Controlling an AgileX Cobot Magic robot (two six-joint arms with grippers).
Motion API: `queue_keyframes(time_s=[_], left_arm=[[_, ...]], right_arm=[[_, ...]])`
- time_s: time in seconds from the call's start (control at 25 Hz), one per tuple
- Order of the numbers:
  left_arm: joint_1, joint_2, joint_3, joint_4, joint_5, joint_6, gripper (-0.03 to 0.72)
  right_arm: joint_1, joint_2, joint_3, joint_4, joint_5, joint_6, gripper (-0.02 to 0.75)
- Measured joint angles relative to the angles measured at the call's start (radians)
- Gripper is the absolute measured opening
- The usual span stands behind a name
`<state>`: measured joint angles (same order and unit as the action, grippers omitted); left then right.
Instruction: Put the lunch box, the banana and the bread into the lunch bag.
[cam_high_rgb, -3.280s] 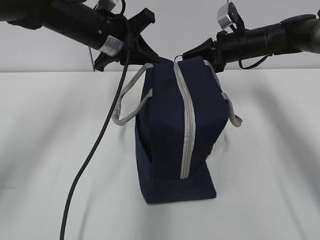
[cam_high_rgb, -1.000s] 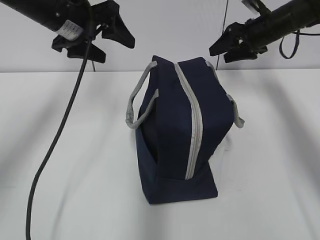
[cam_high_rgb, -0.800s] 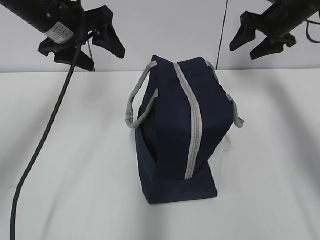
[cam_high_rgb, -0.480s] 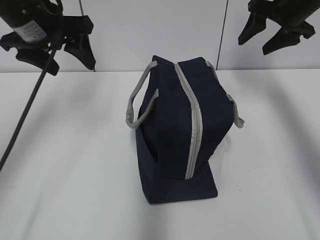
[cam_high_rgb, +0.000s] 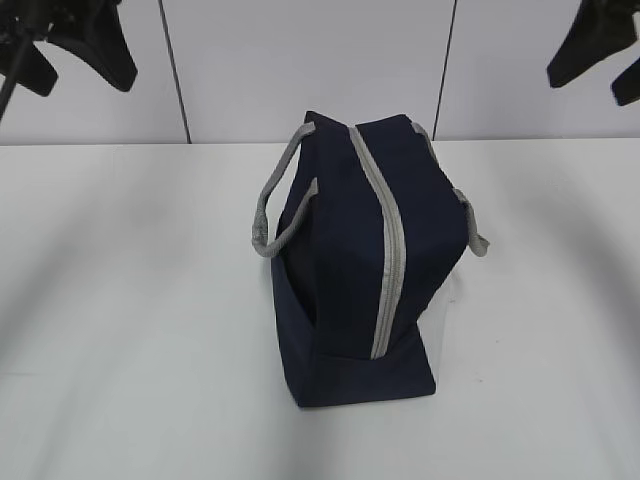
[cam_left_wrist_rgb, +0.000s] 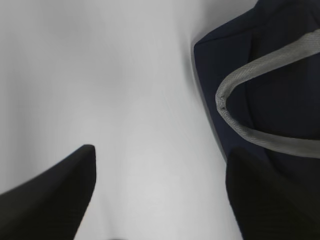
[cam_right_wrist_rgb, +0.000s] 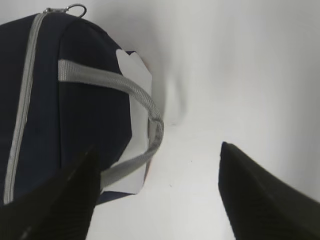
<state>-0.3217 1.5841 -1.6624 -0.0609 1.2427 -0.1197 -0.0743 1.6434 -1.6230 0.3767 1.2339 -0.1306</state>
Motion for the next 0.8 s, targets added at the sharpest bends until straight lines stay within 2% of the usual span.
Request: queue_keyframes(time_s=[0.24,0.52,0.8], left_arm=[[-0.013,-0.156,0.105,0.003,0.003,0.0,0.532],[-0.013,-0.376,0.372,0.05,-0.025,-0.001,0.532],[-0.038,-0.662,0.629,0.09,-0.108,-0.001,0.532]], right_arm=[[0.0,-0.305,0.184,-0.096,0.01,-0.004,0.561],[0.0,-0.586,0.397,-0.106,0.01,-0.002,0.561],[0.0,-0.864,0.658,-0.106,-0.073,0.022,0.561]])
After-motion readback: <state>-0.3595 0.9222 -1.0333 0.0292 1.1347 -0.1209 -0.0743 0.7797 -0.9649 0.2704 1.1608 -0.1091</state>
